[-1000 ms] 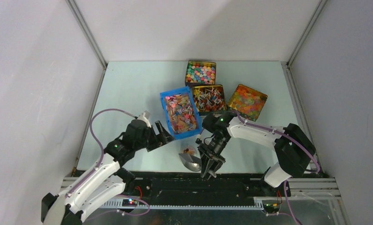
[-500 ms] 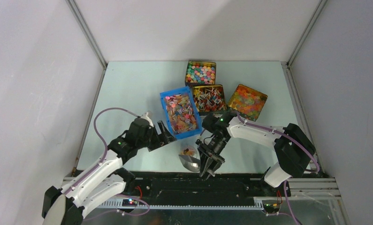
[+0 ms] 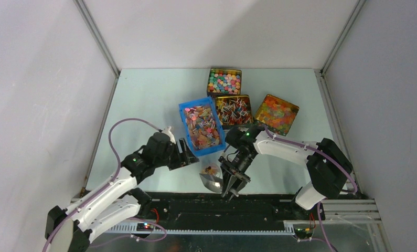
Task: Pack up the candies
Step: Place the fake candies in the packing bottle, then place the spatula at the center of the board.
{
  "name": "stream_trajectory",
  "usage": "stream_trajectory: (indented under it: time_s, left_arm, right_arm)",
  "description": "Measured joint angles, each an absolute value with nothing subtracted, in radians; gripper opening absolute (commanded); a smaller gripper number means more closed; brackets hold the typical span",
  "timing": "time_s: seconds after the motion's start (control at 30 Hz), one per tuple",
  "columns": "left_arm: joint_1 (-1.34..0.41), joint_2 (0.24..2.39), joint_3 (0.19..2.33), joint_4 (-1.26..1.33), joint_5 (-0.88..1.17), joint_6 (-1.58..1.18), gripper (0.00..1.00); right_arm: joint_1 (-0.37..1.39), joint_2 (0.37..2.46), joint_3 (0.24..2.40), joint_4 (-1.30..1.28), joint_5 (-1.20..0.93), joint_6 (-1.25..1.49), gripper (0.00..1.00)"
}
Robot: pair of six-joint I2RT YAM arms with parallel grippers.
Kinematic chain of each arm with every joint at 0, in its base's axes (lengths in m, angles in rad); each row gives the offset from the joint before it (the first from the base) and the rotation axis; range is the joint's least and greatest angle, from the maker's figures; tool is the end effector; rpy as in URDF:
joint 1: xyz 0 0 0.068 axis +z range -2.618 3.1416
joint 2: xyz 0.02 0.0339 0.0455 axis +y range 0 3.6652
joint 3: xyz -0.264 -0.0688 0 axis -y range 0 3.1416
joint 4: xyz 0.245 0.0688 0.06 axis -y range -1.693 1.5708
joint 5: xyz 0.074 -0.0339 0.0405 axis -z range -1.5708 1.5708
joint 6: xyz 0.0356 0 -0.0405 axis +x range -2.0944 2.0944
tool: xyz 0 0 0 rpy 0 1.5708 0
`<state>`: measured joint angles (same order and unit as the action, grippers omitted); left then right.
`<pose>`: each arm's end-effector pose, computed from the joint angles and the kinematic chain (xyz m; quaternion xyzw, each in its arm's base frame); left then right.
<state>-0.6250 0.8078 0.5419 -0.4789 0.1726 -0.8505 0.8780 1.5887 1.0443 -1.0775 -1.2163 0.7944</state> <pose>0.1342 -0.1044 0.2239 -0.0683 0.9106 -0.3274 0.2428 0.1410 0.2221 0.2157 0.0197 -0.8203 -0.3673 0.4379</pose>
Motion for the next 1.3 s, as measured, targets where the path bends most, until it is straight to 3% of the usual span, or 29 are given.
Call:
stream_trajectory:
  time_s: [0.43,0.77,1.3]
  left_arm:
    - [-0.839,0.831,0.558,-0.538,0.169,-0.863,0.64]
    - [-0.857,0.83,0.601,-0.552,0.139,-0.875,0.85]
    - [-0.616,0.781,0.632,-0.218,0.275,-1.0,1.0]
  right_arm:
    - [0.882,1.589,1.054,-1.079,-1.215,0.804,0.0]
    - [0.881,1.574,1.075,-1.17,-1.098,0.688,0.0]
    - [0.863,1.288,1.078,-1.151,-0.531,0.602,0.0]
